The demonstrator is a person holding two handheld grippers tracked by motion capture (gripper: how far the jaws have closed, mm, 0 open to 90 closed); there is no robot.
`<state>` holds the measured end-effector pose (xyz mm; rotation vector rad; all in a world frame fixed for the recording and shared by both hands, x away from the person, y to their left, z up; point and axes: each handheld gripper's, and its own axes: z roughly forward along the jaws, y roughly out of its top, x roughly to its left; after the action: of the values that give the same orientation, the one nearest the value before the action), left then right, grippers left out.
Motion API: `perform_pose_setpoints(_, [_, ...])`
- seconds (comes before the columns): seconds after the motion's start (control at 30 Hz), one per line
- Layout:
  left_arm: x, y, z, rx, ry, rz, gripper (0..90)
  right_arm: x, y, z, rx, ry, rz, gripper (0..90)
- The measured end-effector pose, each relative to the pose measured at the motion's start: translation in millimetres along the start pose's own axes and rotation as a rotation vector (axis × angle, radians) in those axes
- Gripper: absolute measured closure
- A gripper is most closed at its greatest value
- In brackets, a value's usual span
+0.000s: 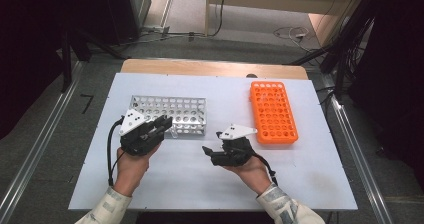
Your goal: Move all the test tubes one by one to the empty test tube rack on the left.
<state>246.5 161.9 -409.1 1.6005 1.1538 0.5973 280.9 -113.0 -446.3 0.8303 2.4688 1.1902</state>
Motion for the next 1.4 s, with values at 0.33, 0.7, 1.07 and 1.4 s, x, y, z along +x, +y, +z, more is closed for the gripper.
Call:
perform_pose_setpoints(0.33, [22.9, 10.4, -7.3, -0.034, 0.072, -0.038, 75.2, -2.2, -0.3, -0.4, -0.002, -0.002, 0.004, 31.6])
perform_pose_setpoints(0.7, [42.4, 14.0, -6.0, -0.048, 0.173, -0.041, 75.2, -3.0, -0.8, 0.6, 0.006, -0.006, 0.013, 31.7])
perform_pose_setpoints(1.07, [55.2, 14.9, -5.3, -0.061, 0.236, -0.036, 75.2, -4.1, -1.2, 0.8, 0.002, -0.01, 0.018, 31.9])
perform_pose_setpoints(1.4, [55.6, 10.4, 1.0, -0.054, 0.249, -0.022, 75.2, -5.1, -1.5, 0.9, -0.004, -0.011, 0.017, 32.0])
